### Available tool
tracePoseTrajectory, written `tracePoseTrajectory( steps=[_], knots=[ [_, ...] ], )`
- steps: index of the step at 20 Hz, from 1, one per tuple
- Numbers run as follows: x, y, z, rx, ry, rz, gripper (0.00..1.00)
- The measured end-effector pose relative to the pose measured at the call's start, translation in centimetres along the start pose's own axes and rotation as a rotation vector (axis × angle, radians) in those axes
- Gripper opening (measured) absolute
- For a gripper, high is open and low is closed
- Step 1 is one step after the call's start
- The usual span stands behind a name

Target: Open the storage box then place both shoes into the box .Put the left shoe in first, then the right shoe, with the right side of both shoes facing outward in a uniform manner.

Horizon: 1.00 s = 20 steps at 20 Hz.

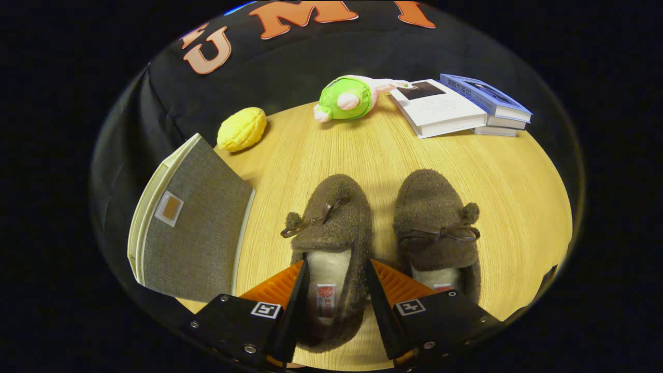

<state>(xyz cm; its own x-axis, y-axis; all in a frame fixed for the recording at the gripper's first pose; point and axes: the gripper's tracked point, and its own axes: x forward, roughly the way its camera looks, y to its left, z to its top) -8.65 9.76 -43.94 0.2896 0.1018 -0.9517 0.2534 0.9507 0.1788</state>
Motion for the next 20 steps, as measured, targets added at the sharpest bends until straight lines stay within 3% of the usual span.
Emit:
tracePoseTrajectory(
  steps=[4, 5, 13, 20],
  knots=[
    [2.1, -1.3, 0.3, 0.025, 0.019, -0.072, 0.51],
    [2.5, -1.3, 0.4, 0.031, 0.019, -0.074, 0.41],
    [2.0, -1.6, 1.2, 0.169, 0.033, -0.057, 0.06],
    [-2.4, 3.7, 4.4, 0.184, -0.044, 0.086, 0.05]
  ],
)
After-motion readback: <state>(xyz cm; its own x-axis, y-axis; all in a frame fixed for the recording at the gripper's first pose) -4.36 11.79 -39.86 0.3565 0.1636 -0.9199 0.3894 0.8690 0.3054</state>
